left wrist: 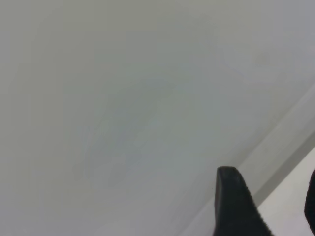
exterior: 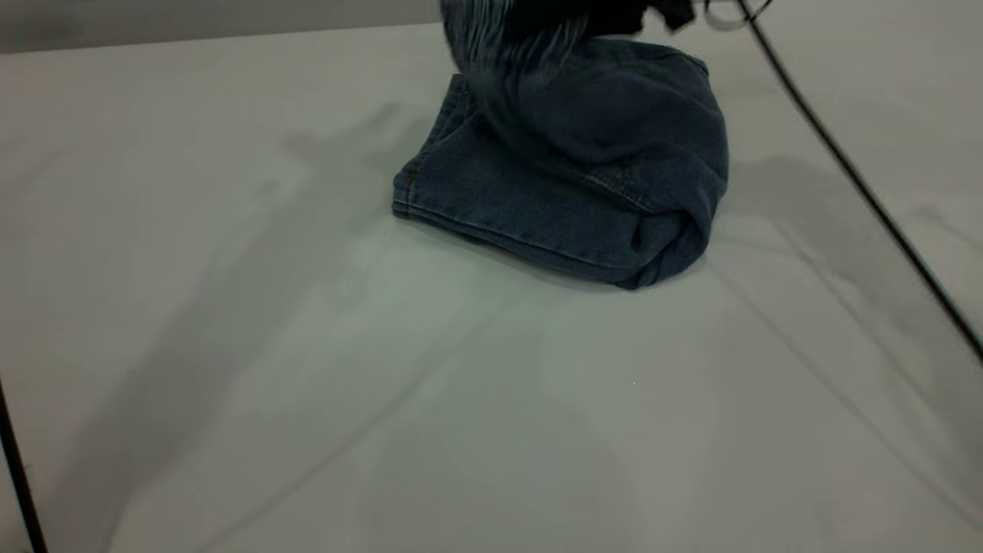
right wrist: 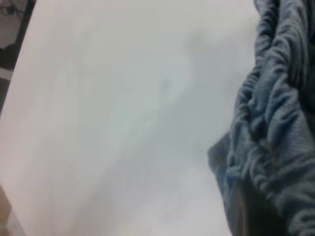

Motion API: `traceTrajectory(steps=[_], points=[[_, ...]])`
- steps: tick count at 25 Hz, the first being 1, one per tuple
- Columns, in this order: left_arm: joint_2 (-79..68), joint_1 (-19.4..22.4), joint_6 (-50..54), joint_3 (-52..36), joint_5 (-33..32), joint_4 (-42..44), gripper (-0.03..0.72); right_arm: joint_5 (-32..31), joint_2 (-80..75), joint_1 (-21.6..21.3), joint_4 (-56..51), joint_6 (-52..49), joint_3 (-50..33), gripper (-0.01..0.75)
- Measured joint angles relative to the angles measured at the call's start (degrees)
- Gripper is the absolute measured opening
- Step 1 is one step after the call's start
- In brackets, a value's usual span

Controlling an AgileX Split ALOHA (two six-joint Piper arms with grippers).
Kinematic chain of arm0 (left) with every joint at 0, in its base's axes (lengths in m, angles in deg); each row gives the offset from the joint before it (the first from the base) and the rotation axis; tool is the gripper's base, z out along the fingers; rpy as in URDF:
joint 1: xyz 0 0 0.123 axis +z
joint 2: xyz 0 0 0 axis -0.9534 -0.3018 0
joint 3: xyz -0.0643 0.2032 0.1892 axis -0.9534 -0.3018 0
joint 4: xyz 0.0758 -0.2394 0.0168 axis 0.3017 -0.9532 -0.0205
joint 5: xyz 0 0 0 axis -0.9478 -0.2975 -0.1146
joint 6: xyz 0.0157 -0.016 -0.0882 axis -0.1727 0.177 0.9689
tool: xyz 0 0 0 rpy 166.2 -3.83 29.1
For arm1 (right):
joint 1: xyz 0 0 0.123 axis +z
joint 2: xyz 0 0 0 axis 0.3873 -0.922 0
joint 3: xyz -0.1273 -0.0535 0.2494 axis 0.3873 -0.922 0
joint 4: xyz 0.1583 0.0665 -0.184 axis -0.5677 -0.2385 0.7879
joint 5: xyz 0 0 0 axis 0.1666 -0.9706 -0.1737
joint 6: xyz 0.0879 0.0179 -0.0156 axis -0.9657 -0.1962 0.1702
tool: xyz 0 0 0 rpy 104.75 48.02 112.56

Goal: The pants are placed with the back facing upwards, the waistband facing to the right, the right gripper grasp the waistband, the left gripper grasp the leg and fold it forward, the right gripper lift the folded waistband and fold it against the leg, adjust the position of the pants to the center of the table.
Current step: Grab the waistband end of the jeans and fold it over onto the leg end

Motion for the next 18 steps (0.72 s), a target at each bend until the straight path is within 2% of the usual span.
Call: traceTrajectory(steps=[4, 11, 14, 18], points=[[0.0, 0.0, 0.0, 0.0, -2.53, -0.2, 0.326, -1.81, -3.31, 0.49, -3.08, 0.74, 0.0, 0.108], [-0.05, 0.0, 0.0, 0.0, -2.7, -0.2, 0.326, -4.33, -3.88, 0.49, -6.56, 4.58, 0.0, 0.125], [-0.05, 0.0, 0.0, 0.0, -2.63, -0.2, 0.326, -7.58, -3.88, 0.49, -8.32, 4.77, 0.05, 0.2], [-0.05, 0.0, 0.0, 0.0, -2.63, -0.2, 0.326, -12.46, -3.88, 0.49, -12.5, 4.83, 0.05, 0.369]])
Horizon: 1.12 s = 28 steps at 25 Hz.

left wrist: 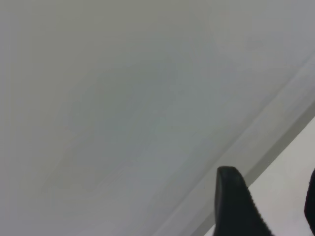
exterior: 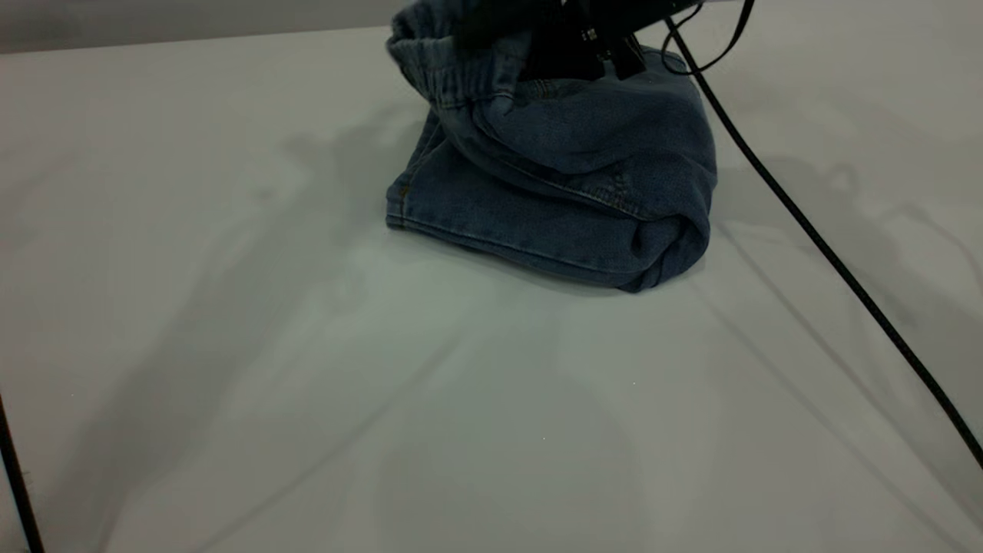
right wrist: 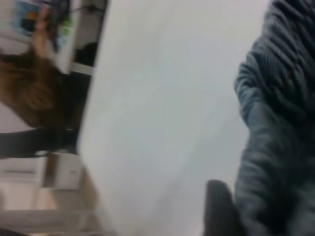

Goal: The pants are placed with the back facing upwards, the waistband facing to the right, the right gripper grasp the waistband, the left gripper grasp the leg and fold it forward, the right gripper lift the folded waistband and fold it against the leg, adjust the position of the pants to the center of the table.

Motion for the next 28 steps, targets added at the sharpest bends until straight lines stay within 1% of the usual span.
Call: traceTrajectory(steps=[1, 3, 6, 11, 14, 16, 17, 19, 22, 26, 28], points=[[0.0, 0.0, 0.0, 0.0, 0.0, 0.06, 0.326, -1.25, 0.0, 0.0, -1.45, 0.33, 0.0, 0.405], [0.0, 0.0, 0.0, 0.0, 0.0, 0.06, 0.326, -4.79, 0.0, 0.0, -4.05, 1.94, 0.0, 0.451], [0.0, 0.0, 0.0, 0.0, 0.0, 0.17, 0.326, -10.04, 0.05, 0.0, -7.36, 2.73, 0.0, 0.477], [0.0, 0.0, 0.0, 0.0, 0.0, 0.22, 0.326, -10.26, 0.81, 0.0, -9.41, 2.66, 0.0, 0.479], [0.0, 0.0, 0.0, 0.0, 0.0, 0.22, 0.326, -10.37, 1.85, 0.07, -7.86, 0.48, 0.0, 0.479], [0.0, 0.0, 0.0, 0.0, 0.0, 0.22, 0.326, -9.0, 2.81, 0.73, -5.81, -2.23, 0.0, 0.479], [0.0, 0.0, 0.0, 0.0, 0.0, 0.22, 0.326, -7.92, 3.49, 1.25, -4.54, -3.63, 0.0, 0.479], [0.0, 0.0, 0.0, 0.0, 0.0, 0.22, 0.326, -3.57, 4.78, 2.88, -1.38, -6.92, 0.06, 0.479], [0.0, 0.0, 0.0, 0.0, 0.0, 0.22, 0.326, 6.07, 6.83, 6.44, 5.53, -12.78, 0.49, 0.479], [0.0, 0.0, 0.18, 0.0, -0.05, 0.07, 0.326, 17.82, 6.41, 11.79, 15.95, -23.34, 4.7, 0.479], [0.0, 0.0, 0.18, 0.0, -0.05, 0.07, 0.326, 22.49, 4.66, 13.18, 22.51, -30.93, 7.62, 0.479]])
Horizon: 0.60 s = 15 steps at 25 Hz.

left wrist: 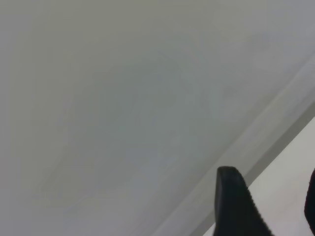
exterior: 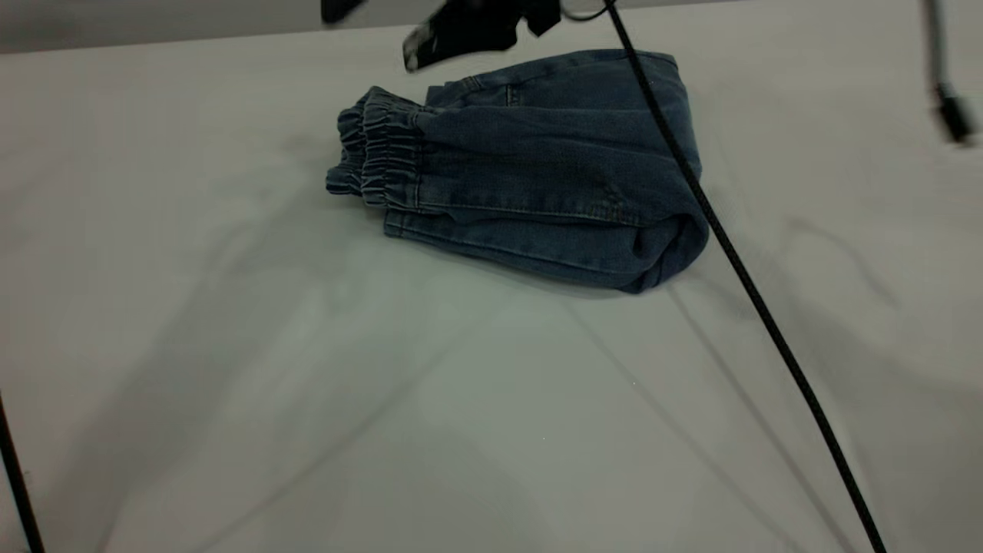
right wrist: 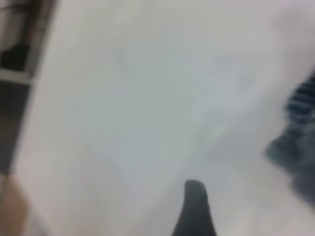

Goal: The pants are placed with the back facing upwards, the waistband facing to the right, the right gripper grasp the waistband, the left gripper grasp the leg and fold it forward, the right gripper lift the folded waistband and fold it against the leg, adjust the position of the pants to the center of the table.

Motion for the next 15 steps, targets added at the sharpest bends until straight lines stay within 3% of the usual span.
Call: traceTrajectory(steps=[5, 10, 15], points=[[0.0, 0.0, 0.0, 0.0, 0.0, 0.05, 0.326, 4.47, -4.92, -0.23, 18.13, -19.68, 7.56, 0.456], [0.0, 0.0, 0.03, 0.0, 0.0, 0.1, 0.326, -2.52, -8.18, 0.31, 35.54, -37.87, 15.01, 0.433], [0.0, 0.0, 0.43, 0.0, 0.0, -0.08, 0.326, -7.16, -10.53, 0.49, 48.05, -48.59, 17.8, 0.43]])
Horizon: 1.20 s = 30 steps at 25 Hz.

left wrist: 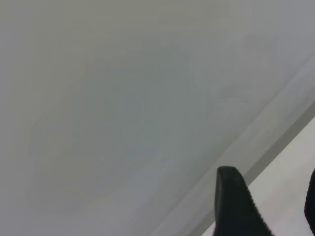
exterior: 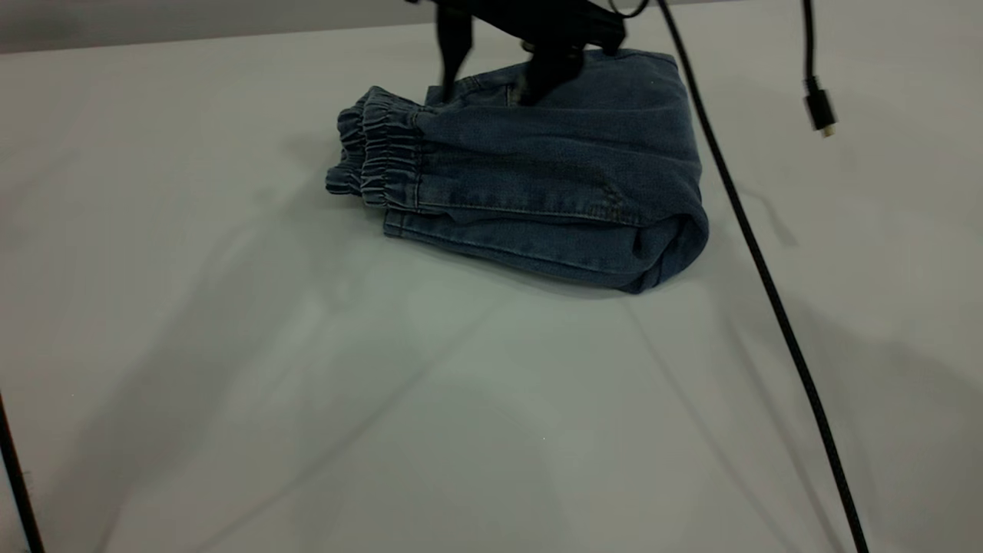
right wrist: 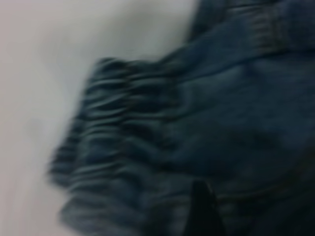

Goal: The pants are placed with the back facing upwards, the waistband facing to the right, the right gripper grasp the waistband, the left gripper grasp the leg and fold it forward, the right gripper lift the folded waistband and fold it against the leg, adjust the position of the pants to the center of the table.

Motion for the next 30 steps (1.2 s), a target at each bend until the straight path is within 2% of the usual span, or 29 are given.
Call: traceTrajectory(steps=[4, 15, 25, 30], points=[[0.0, 0.0, 0.04, 0.0, 0.0, 0.0, 0.326, -1.62, -1.52, 0.83, 3.01, -5.07, 0.12, 0.428], [0.0, 0.0, 0.07, 0.0, -0.62, -0.17, 0.326, -1.5, -5.04, 2.31, 2.59, -5.26, 0.5, 0.428], [0.0, 0.0, 0.11, 0.0, -0.06, -0.17, 0.326, -10.76, -5.09, 2.87, 2.59, 9.21, 0.89, 0.427], [0.0, 0.0, 0.11, 0.0, 0.03, 0.0, 0.326, -12.64, -5.09, 4.87, 2.89, 17.03, 0.89, 0.427]])
